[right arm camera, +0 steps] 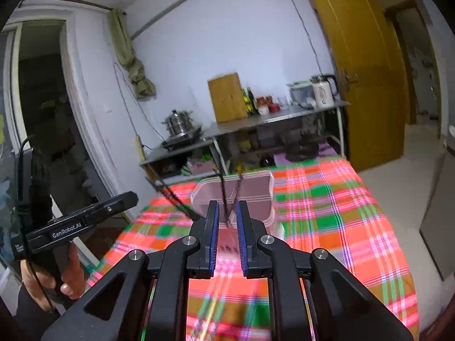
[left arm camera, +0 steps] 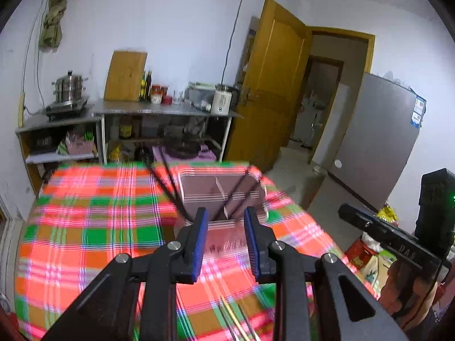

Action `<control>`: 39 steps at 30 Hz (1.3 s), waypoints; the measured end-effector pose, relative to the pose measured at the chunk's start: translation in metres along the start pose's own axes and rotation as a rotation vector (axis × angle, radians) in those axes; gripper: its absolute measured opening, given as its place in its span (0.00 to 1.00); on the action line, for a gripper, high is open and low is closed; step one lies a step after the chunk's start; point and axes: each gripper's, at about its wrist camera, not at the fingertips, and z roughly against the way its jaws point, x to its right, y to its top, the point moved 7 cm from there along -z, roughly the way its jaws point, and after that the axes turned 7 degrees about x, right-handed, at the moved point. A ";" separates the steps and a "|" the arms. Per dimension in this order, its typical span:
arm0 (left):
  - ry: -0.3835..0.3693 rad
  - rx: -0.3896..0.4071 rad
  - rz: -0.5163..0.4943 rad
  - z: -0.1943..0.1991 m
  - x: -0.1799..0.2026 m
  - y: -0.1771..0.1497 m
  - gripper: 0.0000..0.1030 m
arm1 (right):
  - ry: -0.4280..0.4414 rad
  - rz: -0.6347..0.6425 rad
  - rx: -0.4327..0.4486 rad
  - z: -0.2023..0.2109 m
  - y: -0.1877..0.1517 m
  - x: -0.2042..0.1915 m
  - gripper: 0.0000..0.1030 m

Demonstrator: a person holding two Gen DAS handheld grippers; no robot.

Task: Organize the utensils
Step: 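Move both open tools back down to the light wooden chopsticks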

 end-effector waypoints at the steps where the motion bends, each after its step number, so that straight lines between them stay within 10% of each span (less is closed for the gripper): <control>1: 0.003 -0.016 0.006 0.001 -0.001 -0.010 0.27 | -0.007 -0.011 -0.015 0.005 -0.010 0.004 0.12; 20: -0.004 -0.221 0.105 0.004 -0.007 -0.138 0.27 | -0.119 -0.207 -0.357 0.019 -0.169 0.049 0.12; 39: 0.001 -0.264 0.148 -0.008 -0.019 -0.151 0.27 | -0.252 -0.252 -0.479 -0.021 -0.178 0.057 0.18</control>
